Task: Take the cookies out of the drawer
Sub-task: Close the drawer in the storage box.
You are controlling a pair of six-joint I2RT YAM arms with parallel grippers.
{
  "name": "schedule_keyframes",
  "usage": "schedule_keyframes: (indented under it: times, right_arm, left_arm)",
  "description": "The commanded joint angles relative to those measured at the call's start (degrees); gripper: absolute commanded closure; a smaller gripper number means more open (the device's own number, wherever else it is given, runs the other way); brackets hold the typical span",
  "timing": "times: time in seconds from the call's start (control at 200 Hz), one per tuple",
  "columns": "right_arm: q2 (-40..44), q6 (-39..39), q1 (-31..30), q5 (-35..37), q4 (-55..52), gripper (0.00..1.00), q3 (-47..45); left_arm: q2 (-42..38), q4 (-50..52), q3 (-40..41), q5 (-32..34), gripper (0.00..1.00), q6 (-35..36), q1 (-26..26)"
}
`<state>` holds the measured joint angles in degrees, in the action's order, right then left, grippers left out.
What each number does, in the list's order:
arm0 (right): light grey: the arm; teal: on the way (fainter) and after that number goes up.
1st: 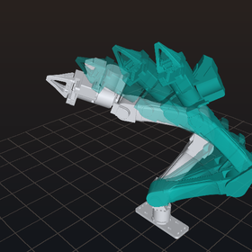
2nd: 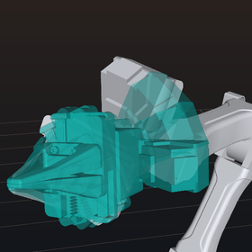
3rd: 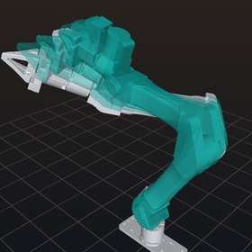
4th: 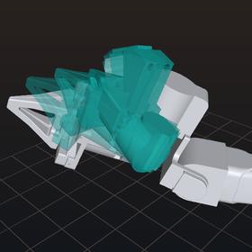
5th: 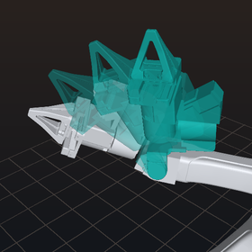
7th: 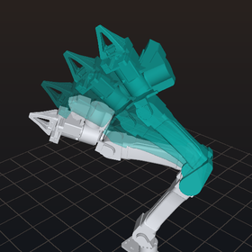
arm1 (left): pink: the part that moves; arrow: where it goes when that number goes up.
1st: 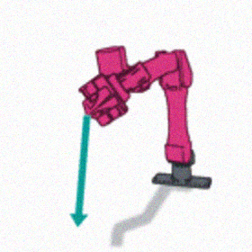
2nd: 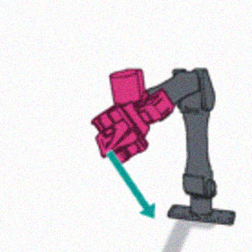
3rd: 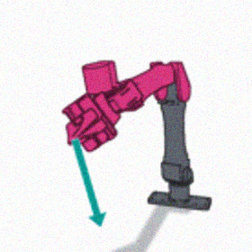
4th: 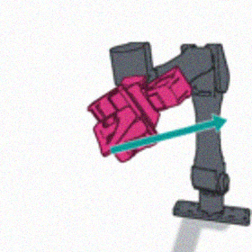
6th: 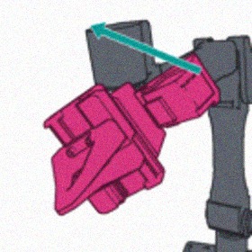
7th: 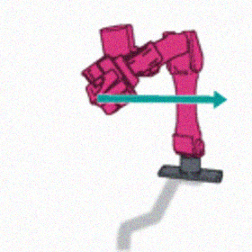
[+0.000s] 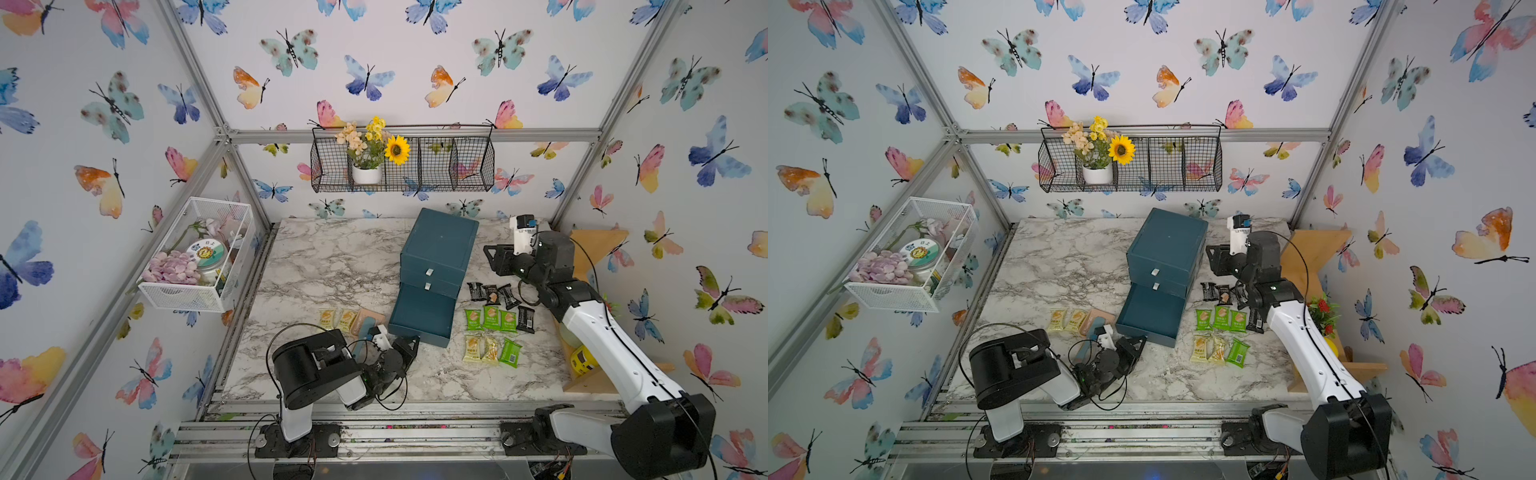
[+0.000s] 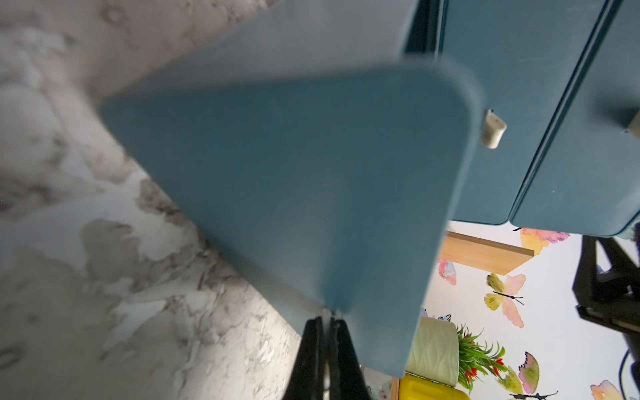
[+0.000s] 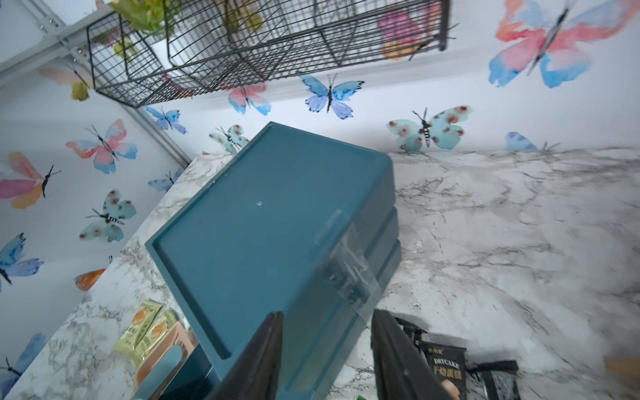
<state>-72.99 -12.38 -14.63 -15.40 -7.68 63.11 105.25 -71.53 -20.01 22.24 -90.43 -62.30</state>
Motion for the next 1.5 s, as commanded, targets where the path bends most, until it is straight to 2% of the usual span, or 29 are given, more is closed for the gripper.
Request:
schedule_keyframes:
  times: [0.0,0.255,0.706,0.936,1.492]
  right_arm:
    - [-4.0,2.9,-2.9,-1.7,-0.2,0.55,4.5]
    - [-10.6,4.3,-4.9,-2.1,-2.3,0.56,7.9]
    - [-15.3,6.3,-7.2,3.2,-7.7,0.58,9.4]
    - [-16.5,6.9,-8.0,5.0,-9.2,0.58,10.2]
    - [-17.4,7.1,-9.0,6.8,-10.5,0.59,10.6]
  left_arm:
    - [-1.5,0.6,-1.0,2.6,1.0,1.4,0.3]
    - [-2.2,1.0,-1.0,4.3,1.0,1.4,1.0]
    - [-1.1,1.3,-5.6,3.7,1.0,5.6,5.8]
    - [2.4,1.8,-10.2,1.4,1.0,8.2,9.1]
    - [12.1,3.2,-20.6,-1.0,1.0,9.7,13.0]
